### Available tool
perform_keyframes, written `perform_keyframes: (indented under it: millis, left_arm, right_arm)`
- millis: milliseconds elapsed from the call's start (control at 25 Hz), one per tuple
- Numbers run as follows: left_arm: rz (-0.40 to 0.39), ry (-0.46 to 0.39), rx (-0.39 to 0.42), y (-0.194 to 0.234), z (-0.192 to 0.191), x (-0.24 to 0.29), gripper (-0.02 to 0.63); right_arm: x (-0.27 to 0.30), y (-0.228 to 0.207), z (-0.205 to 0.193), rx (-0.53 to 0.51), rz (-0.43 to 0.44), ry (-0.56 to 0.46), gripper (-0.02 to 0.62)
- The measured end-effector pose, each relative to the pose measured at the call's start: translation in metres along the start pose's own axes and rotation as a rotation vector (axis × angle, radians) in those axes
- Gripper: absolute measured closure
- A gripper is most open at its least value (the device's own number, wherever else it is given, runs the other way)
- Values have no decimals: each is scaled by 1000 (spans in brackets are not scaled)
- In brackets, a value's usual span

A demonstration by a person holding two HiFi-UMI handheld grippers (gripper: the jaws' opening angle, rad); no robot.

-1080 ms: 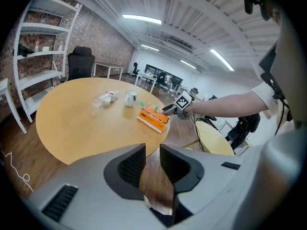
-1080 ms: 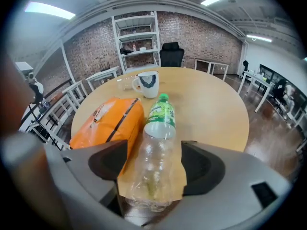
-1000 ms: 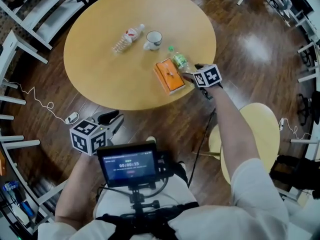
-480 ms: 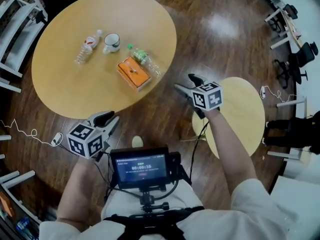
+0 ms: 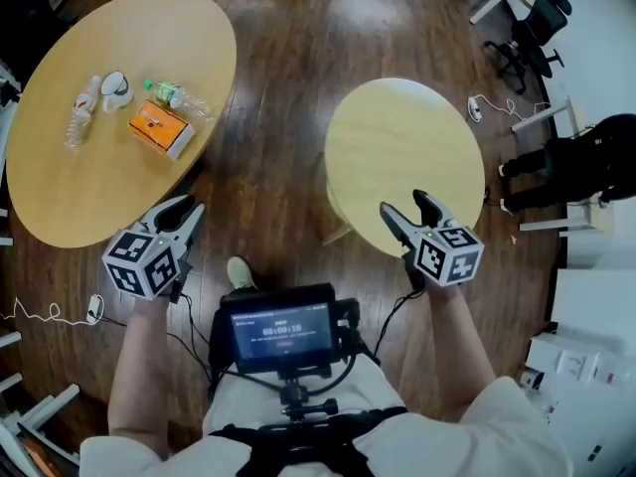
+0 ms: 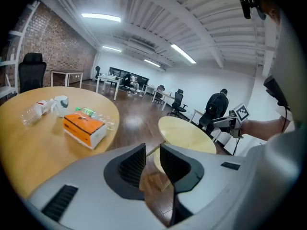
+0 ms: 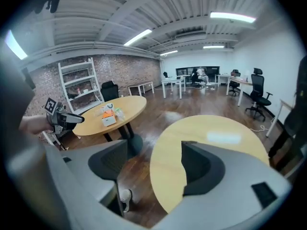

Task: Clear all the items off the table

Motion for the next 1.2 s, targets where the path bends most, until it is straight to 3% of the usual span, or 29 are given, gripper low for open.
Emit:
perform_keyframes:
  millis: [360,640,880,1200]
  left_arm:
    - [-54,-16,45,-215,-30,-15,508]
    - [-107,-22,110,-324,-42,-42,506]
    - [-156,-31,149,-366,-41,-52,505]
    - [-135,-42,181,-384,-44,-64,497]
  right_arm:
    - [-197,-65,-85,37,-105,-103,230]
    - [-269,-81,-127,38,-104,-156,230]
    - [-292,-80,-147,49,-111,-201,230]
    - [-310,-76,-157,51,-113,-193,230]
Point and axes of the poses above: the fingertips, and each gripper's own axes: x forward along the fingers, y to its left, z out of its top, the point moved 10 cm from there along -x, backward along the fingers, and after that the axes turned 10 degrees about z, right-handed, at the moved point
